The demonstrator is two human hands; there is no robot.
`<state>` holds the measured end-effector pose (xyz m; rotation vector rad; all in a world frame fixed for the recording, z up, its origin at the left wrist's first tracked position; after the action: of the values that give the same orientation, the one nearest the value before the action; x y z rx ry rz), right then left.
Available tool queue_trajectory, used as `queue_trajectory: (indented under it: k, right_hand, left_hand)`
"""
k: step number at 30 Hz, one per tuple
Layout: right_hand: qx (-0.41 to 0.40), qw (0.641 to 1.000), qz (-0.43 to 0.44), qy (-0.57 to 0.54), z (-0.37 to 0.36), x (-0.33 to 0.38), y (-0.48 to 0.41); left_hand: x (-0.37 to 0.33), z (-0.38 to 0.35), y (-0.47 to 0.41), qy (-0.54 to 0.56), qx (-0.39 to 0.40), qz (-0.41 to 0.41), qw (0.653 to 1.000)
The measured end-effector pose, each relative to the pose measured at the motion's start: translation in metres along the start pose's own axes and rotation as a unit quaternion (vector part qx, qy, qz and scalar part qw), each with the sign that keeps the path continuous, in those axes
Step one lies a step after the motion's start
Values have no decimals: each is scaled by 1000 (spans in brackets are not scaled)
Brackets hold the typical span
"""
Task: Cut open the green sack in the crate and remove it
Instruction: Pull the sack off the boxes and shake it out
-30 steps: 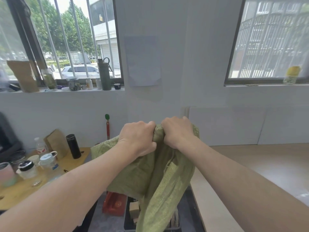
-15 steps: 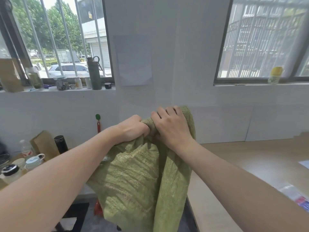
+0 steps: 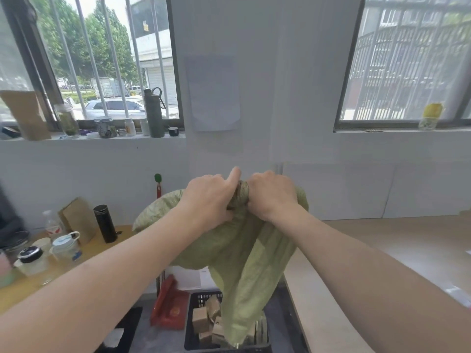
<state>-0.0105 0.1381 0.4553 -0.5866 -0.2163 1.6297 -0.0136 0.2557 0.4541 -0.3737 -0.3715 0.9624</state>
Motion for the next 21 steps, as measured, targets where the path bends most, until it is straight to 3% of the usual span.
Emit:
queue_trajectory:
  k: [4,9,15,19,21]
  right_hand:
    - [64,995,-35,-69,1,2,4]
    - [95,991,-31,-94,-4,7,8]
    - [-1,998,15,-58,2,4,10]
    - [-134,988,53,62,10,8,16]
    - [-149,984,50,85,8,10,19]
  left_hand:
    - [1,-10,11,-78,-36,-6,996]
    - [4,-7,11,-35,-32,1,999]
    - [6,-4,3,25,9,23,999]
    - [18,-3,-4,151,-2,84,985]
    - [23,-3,-8,213,6,115,970]
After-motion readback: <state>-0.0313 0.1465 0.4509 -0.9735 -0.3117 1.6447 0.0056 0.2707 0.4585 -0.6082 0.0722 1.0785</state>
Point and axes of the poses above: each hand's wrist, its own y-axis away from the middle knuckle, its own z-axis out of the back of the hand, x = y × z, the point moved 6 cm from there along -y, towards the middle knuckle, and after that the axes turned 8 degrees about y, right-handed, at the moved point
